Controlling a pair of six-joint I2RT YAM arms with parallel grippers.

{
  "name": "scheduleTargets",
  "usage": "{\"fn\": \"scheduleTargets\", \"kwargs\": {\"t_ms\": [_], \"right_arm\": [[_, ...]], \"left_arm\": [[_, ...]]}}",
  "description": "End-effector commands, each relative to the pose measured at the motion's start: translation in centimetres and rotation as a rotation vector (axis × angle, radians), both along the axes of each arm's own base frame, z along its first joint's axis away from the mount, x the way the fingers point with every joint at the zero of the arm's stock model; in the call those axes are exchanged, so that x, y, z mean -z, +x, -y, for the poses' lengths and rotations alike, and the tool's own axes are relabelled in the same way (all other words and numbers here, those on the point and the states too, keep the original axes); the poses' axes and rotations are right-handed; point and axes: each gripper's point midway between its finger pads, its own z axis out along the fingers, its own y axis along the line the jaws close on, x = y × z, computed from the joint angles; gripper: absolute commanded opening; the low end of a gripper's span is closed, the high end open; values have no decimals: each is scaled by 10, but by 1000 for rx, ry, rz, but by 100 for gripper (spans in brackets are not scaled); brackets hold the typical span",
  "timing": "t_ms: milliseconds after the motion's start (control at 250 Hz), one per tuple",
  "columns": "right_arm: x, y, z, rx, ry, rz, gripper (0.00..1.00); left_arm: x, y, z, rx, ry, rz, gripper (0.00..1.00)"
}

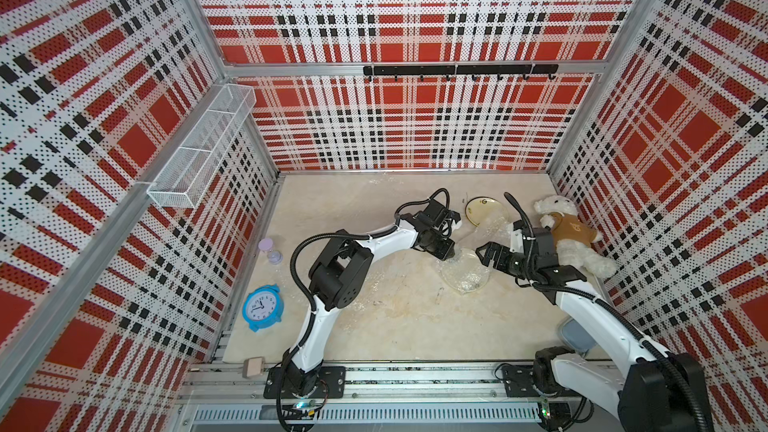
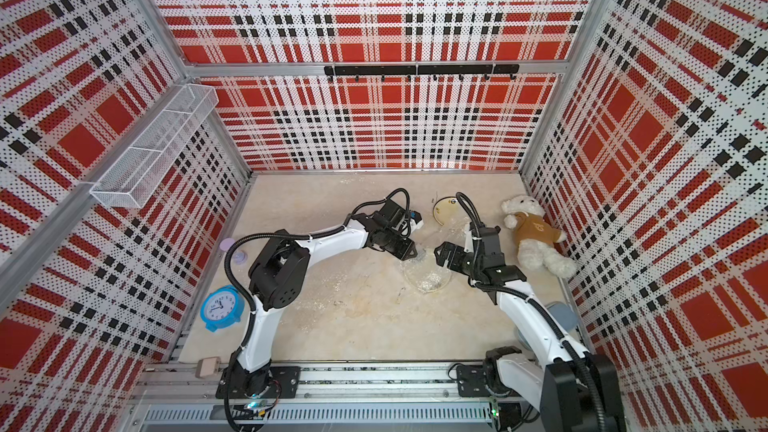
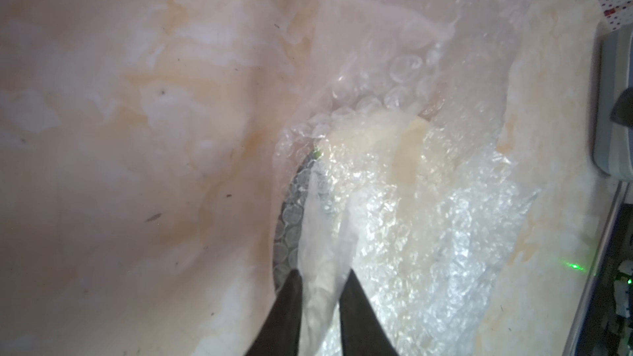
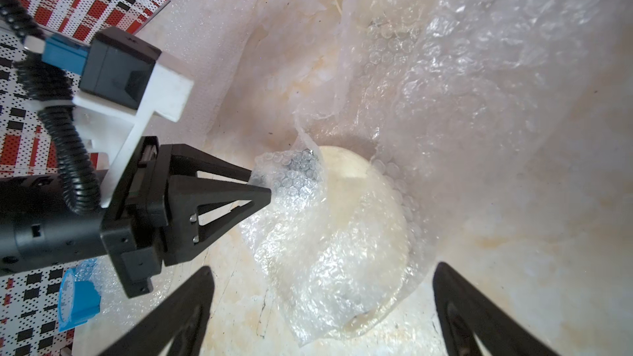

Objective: Unpack dinner plates from bubble wrap
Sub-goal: Unwrap the bubble wrap at the center of the board.

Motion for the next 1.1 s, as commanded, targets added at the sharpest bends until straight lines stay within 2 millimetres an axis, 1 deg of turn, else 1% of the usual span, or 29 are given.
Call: {"fn": "scheduleTargets", "kwargs": {"t_ms": [0,68,256,444,596,792,984,1092], "right_arm": [[1,3,0,-10,0,25,100],[0,4,0,-10,0,26,100],[-3,5,0,-9,2,30,100],[-2,3,1,-7,-1,28,100],[-2,5,0,-7,1,30,100],[-3,9,-2,-12,12,33,100],[-3,10,-5,-18,24,32,100],[-2,9,-6,-21,29,27,100]], "left_arm": [[-1,-3,6,19,-13,3,17],[-4,-4,5,21,-18,1,11],[-21,-9,3,45,-75,-23,9],[-39,-16,-13,70,-68,-21,10],[-51,-29,-27,75,-65,-27,10],[-59,-50,-36,84,-90,-62,11],[-54,-67,-46,74,-94,-96,11],[-56,-76,-50,70,-110,-107,11]]}}
